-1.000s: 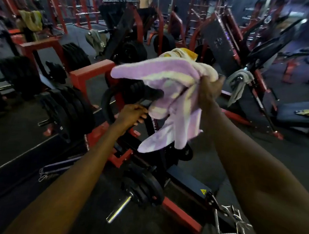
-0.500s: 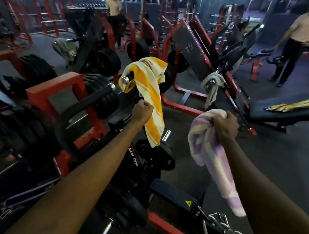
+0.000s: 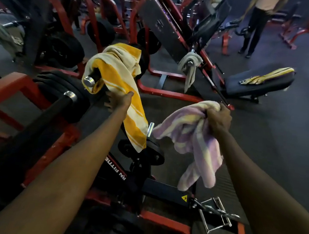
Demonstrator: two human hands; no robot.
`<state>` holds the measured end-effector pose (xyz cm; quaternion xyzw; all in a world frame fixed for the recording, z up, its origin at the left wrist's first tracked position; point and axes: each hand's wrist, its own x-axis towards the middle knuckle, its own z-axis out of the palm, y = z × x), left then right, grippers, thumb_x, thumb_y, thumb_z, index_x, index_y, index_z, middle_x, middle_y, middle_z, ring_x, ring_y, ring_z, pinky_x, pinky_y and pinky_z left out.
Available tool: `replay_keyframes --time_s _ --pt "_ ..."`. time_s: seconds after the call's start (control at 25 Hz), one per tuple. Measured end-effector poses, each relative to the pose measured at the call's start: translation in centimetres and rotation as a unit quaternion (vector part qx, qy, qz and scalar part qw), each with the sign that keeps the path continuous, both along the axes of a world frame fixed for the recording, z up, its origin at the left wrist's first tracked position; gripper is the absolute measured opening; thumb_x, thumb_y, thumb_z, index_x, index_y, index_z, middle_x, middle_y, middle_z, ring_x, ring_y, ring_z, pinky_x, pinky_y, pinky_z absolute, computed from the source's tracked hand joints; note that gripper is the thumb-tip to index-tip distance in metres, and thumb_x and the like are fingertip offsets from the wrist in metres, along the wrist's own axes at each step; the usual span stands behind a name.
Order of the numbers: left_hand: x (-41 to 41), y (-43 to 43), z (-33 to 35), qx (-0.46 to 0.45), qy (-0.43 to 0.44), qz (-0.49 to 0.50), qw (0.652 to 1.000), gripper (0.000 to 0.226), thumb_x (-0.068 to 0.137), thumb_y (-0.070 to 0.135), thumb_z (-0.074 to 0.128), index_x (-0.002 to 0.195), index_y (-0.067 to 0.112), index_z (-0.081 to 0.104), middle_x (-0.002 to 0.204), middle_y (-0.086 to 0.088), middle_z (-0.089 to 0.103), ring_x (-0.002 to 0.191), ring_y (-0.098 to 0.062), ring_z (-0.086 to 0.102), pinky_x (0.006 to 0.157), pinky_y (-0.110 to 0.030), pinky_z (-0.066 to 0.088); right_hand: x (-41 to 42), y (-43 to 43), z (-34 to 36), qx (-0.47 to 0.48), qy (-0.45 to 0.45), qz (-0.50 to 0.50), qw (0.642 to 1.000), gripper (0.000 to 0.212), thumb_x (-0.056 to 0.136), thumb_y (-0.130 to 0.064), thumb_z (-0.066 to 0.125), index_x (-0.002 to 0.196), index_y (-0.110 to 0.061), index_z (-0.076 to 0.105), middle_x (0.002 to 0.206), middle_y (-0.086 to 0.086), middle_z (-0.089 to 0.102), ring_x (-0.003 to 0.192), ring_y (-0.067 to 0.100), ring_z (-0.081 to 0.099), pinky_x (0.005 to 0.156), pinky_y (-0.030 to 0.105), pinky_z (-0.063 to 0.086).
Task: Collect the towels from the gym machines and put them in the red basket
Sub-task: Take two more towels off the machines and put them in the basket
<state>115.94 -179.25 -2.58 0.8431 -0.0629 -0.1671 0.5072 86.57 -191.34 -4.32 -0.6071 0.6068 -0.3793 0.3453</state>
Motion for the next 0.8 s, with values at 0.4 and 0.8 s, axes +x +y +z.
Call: replay_keyframes --time_s 0.4,0.8 --pt "-4.3 -4.2 5.2 -0.181 -0.048 -0.031 0.982 0.032 0.098 0.022 0.051 0.122 0.006 0.063 0.124 -0.016 0.066 0.115 -0.032 0.061 0.079 -0.024 0.039 -0.5 -0.9 -1.6 0.003 0.017 -0.029 0.999 0.044 0.068 -0.029 0.055 0.108 -0.013 0.066 0.094 0.008 0.071 0.095 0.032 0.066 0.082 0.034 0.049" --pt "-14.7 -4.7 4.4 -0.126 -0.020 -0.441 0.888 0.054 0.102 0.055 0.035 0.137 0.016 0.043 0.142 -0.010 0.048 0.128 -0.025 0.048 0.105 -0.029 0.037 -6.2 -1.1 0.1 0.005 -0.003 -0.101 0.995 0.050 0.069 -0.032 0.058 0.117 -0.022 0.067 0.113 0.004 0.072 0.109 0.028 0.065 0.097 0.033 0.050"
